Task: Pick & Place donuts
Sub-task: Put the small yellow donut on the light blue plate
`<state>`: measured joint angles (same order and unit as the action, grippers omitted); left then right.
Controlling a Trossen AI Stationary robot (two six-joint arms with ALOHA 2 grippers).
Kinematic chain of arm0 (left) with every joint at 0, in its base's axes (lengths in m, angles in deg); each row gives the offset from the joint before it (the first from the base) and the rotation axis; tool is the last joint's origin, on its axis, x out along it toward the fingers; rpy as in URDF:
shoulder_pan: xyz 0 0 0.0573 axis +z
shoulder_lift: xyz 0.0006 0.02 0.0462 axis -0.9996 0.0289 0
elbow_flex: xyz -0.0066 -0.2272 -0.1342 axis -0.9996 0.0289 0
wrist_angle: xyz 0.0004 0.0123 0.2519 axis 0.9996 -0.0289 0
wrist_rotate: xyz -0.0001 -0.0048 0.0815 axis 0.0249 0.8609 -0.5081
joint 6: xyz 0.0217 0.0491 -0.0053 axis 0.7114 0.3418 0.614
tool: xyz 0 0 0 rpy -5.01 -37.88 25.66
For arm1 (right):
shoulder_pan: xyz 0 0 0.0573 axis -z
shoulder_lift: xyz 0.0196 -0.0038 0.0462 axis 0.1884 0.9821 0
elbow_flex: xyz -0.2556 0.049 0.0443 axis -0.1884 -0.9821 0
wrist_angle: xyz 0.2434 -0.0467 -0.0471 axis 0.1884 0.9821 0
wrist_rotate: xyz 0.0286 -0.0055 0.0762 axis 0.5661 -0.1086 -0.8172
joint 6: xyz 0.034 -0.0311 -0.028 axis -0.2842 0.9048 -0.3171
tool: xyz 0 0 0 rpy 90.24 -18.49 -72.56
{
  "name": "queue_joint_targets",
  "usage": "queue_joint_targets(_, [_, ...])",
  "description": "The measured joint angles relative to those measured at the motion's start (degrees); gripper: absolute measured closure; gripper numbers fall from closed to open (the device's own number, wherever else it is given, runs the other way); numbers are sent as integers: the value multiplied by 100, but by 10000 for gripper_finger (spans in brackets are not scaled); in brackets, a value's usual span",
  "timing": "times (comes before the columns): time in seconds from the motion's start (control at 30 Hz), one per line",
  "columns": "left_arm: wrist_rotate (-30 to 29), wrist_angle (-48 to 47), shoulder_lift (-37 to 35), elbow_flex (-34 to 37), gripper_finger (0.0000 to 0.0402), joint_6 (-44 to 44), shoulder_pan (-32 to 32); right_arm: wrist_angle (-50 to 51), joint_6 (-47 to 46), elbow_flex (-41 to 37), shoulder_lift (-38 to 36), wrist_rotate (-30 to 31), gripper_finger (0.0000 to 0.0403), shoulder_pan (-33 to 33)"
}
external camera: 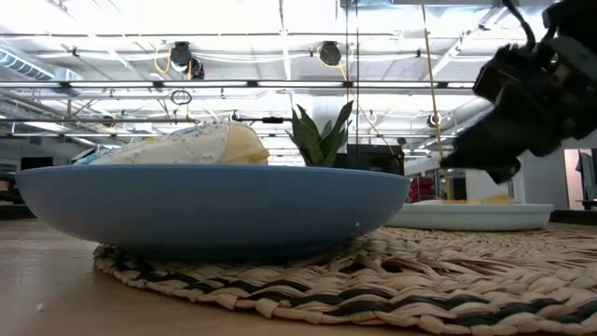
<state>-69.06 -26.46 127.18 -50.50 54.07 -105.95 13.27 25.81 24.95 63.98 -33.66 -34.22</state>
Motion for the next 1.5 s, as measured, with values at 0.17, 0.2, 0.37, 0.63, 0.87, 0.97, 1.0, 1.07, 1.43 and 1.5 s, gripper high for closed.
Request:
queue_joint_targets(0.17, [-23, -49, -97, 10, 66, 54, -85, -989, 794, 0, 0, 92, 232, 0])
queue_joint_targets(0.2, [-40, -86, -167, 15, 66, 55, -133, -1217, 998, 0, 0, 78, 230, -2])
queue_joint_targets(0.37, [-272, -198, -295, 11, 66, 54, -417, -1955, 2010, 2, -15, -567, 223, -5])
queue_joint_targets(0.63, [-835, -231, -493, 463, 66, -299, -685, -1671, 2451, -249, -975, -818, 230, -4])
queue_joint_targets(0.87, [-1196, 317, -1431, 1708, 66, -959, -716, -1303, 2763, -884, -2609, -605, 230, -2])
queue_joint_targets(0.97, [-1155, 911, -1928, 2290, 66, -1006, -797, -682, 3010, -887, -3114, -476, 230, 0])
queue_joint_targets(1.0, [-1152, 1053, -2092, 2490, 66, -998, -837, -672, 3130, -887, -3262, -472, 230, -1])
queue_joint_targets(1.07, [-1155, 1411, -2380, 2870, 66, -940, -909, -465, 3342, -890, -3554, -494, 230, -2])
queue_joint_targets(1.43, [-1148, 2362, -3738, 4581, 66, -1540, -1460, 1891, 3833, -898, -4685, 462, 232, 0])
queue_joint_targets(1.5, [-1143, 2547, -3885, 4746, 66, -1562, -1585, 2065, 3983, -900, -4816, 703, 232, 0])
